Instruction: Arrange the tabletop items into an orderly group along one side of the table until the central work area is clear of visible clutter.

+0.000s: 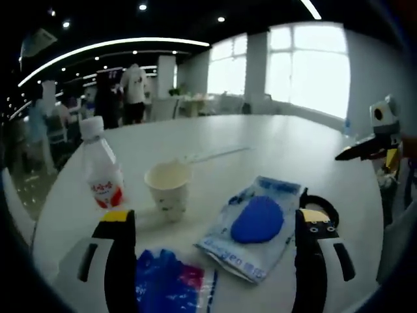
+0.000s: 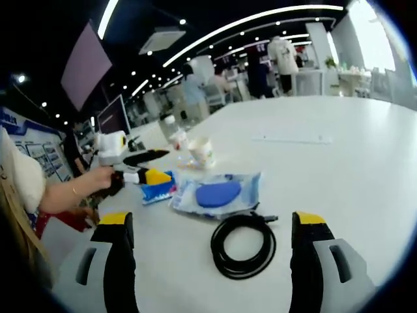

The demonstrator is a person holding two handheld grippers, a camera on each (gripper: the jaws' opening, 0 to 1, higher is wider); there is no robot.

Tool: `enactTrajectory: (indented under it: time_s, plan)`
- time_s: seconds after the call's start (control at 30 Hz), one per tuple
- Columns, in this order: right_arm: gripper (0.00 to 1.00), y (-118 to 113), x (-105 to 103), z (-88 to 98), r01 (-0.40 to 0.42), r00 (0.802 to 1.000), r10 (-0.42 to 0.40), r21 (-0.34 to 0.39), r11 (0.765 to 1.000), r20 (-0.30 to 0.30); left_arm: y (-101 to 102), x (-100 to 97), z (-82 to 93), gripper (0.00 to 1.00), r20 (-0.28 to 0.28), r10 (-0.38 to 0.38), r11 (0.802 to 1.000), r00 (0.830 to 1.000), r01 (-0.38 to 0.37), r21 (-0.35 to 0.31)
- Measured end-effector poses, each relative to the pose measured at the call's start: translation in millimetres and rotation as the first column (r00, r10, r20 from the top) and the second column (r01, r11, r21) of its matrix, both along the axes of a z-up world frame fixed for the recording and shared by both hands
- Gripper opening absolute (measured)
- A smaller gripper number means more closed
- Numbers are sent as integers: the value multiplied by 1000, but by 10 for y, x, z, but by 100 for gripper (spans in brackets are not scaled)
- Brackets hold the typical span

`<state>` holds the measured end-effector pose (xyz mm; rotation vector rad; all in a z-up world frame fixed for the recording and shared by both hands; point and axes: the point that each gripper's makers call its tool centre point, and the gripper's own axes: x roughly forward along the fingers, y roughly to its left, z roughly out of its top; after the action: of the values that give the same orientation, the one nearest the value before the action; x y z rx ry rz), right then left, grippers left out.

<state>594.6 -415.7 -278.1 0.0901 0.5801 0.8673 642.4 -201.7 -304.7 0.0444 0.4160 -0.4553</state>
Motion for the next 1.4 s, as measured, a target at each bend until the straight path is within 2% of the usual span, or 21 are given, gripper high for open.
enactTrajectory:
  time_s: [0.2, 0.33, 0.47, 0.57, 0.67, 0.73, 0.77, 0.8, 0.93, 0.97, 1.0, 1.13, 1.23, 1.33, 1.4]
  plan:
    - [99, -9, 97, -70, 1, 1000, -1, -12, 1000, -10, -80, -78, 61, 99, -6, -10, 999, 1000, 9, -44]
    - [99, 16, 125, -98, -6, 1000, 5, -10, 1000, -18, -108, -130, 29, 96, -22, -7, 1000, 1000, 7, -31]
    - [99, 64, 206, -94, -6, 1000, 6, -3, 1000, -1, -77, -182, -35, 94, -50, 25, 999, 998, -27, -28]
    - [97, 114, 267, -103, -8, 1000, 8, 2, 1000, 9, -21, -224, -87, 88, -73, 42, 999, 996, -42, -6]
    - [95, 175, 320, -158, -16, 1000, 16, -8, 1000, 16, 23, -270, -116, 84, -94, 73, 996, 993, -77, -37]
    - [93, 213, 355, -191, -23, 999, 24, -17, 1000, 28, 39, -288, -140, 79, -97, 81, 996, 992, -83, -25]
    - [92, 232, 372, -201, -30, 999, 31, -26, 999, 40, 78, -300, -165, 76, -113, 113, 993, 987, -116, -23]
    - [92, 257, 409, -215, -34, 997, 36, -36, 999, 64, 71, -306, -183, 74, -112, 105, 994, 988, -108, -18]
    - [90, 306, 519, -328, -30, 997, 34, -58, 998, 68, 96, -317, -247, 68, -119, 129, 991, 984, -133, -26]
    - [89, 318, 558, -361, -26, 997, 30, -57, 998, 67, 135, -338, -295, 65, -151, 165, 985, 975, -172, -31]
    - [87, 319, 582, -391, -20, 998, 24, -61, 998, 60, 140, -335, -309, 62, -149, 169, 984, 974, -176, -36]
    - [82, 315, 694, -554, 7, 999, -4, -93, 996, 35, 52, -423, -404, 57, -199, 132, 987, 971, -147, -64]
    - [77, 297, 737, -673, 25, 1000, -25, -117, 993, 6, 42, -447, -463, 54, -227, 144, 983, 963, -166, -81]
    - [69, 296, 768, -764, 39, 999, -42, -126, 991, -18, 8, -484, -569, 48, -273, 147, 980, 951, -177, -89]
    - [63, 302, 789, -795, 41, 999, -44, -128, 991, -22, -29, -526, -628, 44, -321, 154, 973, 935, -199, -113]
